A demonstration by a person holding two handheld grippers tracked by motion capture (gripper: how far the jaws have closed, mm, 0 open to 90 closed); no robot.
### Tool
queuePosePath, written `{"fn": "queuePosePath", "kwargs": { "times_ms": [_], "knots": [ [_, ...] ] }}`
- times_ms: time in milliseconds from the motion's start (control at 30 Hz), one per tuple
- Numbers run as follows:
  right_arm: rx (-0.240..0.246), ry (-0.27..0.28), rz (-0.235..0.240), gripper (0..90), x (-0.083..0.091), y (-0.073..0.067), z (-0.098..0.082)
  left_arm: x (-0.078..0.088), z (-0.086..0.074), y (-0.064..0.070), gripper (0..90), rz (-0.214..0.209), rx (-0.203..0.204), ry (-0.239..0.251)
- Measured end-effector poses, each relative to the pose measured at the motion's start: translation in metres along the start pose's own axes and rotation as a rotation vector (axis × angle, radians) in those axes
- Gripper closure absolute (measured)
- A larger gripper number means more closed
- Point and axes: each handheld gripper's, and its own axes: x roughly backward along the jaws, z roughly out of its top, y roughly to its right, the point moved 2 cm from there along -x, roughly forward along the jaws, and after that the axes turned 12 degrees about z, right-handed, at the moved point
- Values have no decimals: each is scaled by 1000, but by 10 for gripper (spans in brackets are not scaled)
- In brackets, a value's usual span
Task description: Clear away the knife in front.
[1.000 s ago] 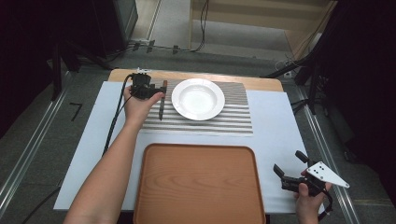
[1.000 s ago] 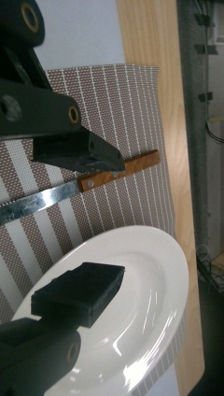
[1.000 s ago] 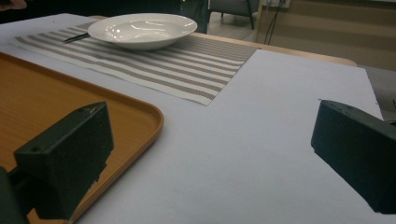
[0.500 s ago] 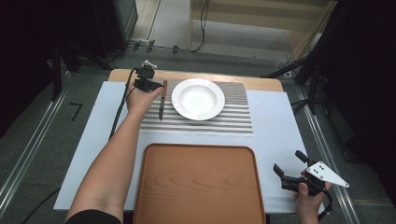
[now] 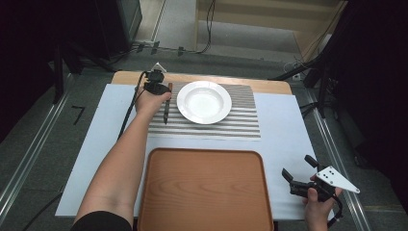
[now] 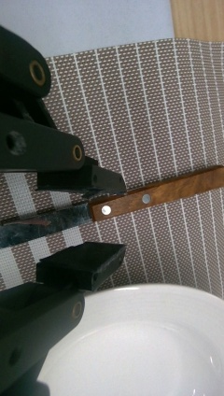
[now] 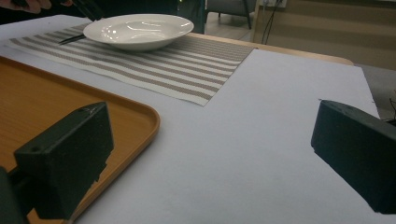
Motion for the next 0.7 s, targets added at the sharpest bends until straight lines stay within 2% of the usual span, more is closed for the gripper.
{"fn": "queuePosePath", "kwargs": {
  "times_ms": [200, 367, 533, 567, 633, 667, 700],
  "knots": [
    [-3, 2, -4, 0, 0, 0, 0, -10, -1, 1, 657, -6, 16, -24],
    [-3, 2, -6, 0, 0, 0, 0, -17, -1, 7, 664, 15, 10, -32],
    [-4, 3, -7, 0, 0, 1, 0, -21, -2, 12, 681, 64, 3, -17],
    [-3, 4, -8, 0, 0, 1, 0, -22, -2, 14, 711, 92, -12, -14],
    [-6, 3, -8, 0, 0, 1, 0, -22, -2, 14, 740, 100, -13, -15],
    [-4, 2, -8, 0, 0, 1, 0, -21, -3, 15, 748, 119, -38, -9],
    [-4, 2, -8, 0, 0, 1, 0, -21, -3, 15, 767, 120, -55, -8]
  ]
}}
